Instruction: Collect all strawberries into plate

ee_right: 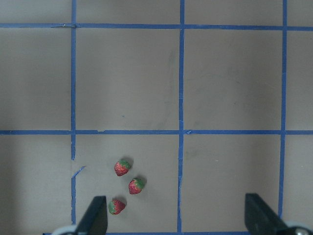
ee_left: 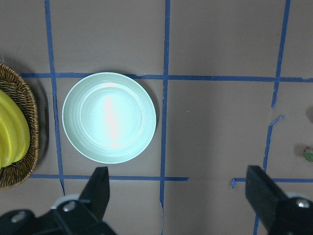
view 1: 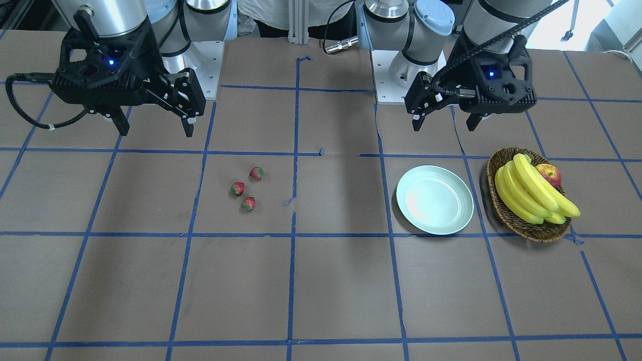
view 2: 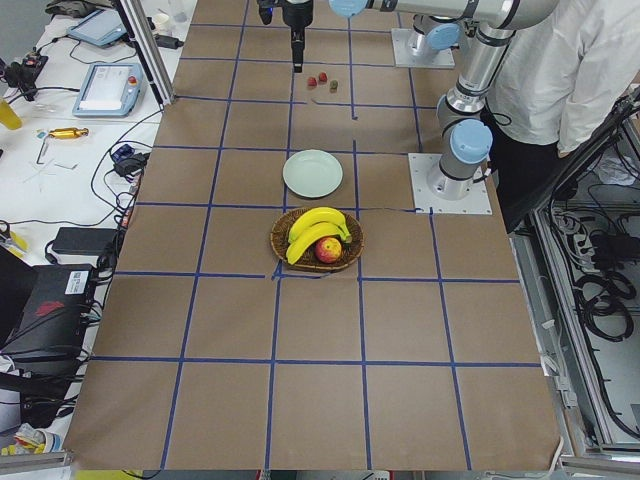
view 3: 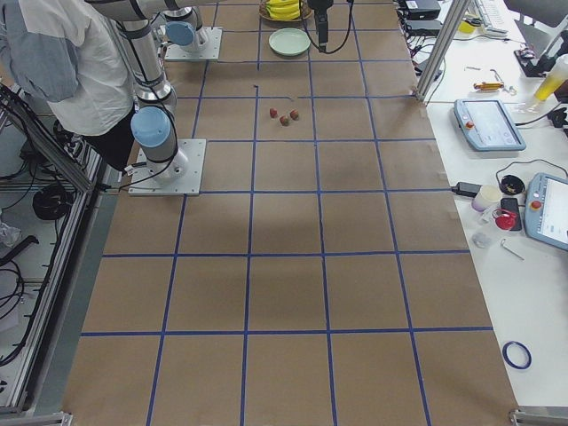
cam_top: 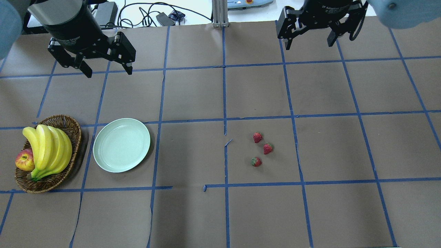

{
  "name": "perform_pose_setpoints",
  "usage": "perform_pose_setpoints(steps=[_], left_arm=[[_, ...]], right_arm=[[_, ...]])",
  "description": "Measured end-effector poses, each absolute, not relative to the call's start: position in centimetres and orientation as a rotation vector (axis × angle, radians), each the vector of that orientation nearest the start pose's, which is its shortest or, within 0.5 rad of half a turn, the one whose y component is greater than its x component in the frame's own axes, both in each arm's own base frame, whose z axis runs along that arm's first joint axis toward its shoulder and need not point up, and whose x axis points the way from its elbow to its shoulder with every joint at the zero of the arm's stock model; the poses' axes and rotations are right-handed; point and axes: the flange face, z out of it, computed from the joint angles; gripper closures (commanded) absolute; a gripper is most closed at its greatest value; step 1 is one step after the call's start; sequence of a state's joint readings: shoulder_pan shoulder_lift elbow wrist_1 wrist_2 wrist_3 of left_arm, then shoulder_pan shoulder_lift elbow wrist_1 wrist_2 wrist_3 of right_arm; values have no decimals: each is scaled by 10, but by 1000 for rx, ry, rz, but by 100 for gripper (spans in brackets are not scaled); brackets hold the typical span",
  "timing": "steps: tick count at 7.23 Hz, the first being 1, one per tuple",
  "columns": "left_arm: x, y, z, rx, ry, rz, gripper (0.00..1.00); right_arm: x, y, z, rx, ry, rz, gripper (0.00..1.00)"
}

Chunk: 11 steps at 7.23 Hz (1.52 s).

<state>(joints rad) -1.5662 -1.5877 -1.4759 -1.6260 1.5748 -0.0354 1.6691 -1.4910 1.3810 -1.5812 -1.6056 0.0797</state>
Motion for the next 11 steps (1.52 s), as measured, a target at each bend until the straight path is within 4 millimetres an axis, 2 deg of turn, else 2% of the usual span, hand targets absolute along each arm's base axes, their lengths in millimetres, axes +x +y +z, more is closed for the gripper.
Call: perform_pose_setpoints(steps=[4,11], left_arm=[[-130,-500,522,-71,3129,-46,0],[-130,-497,509,-58,3127,-2,0]], right_arm=[[185,-514,545,-24,3146,-192,0],[184,-513,529,-112,3161,-154,0]])
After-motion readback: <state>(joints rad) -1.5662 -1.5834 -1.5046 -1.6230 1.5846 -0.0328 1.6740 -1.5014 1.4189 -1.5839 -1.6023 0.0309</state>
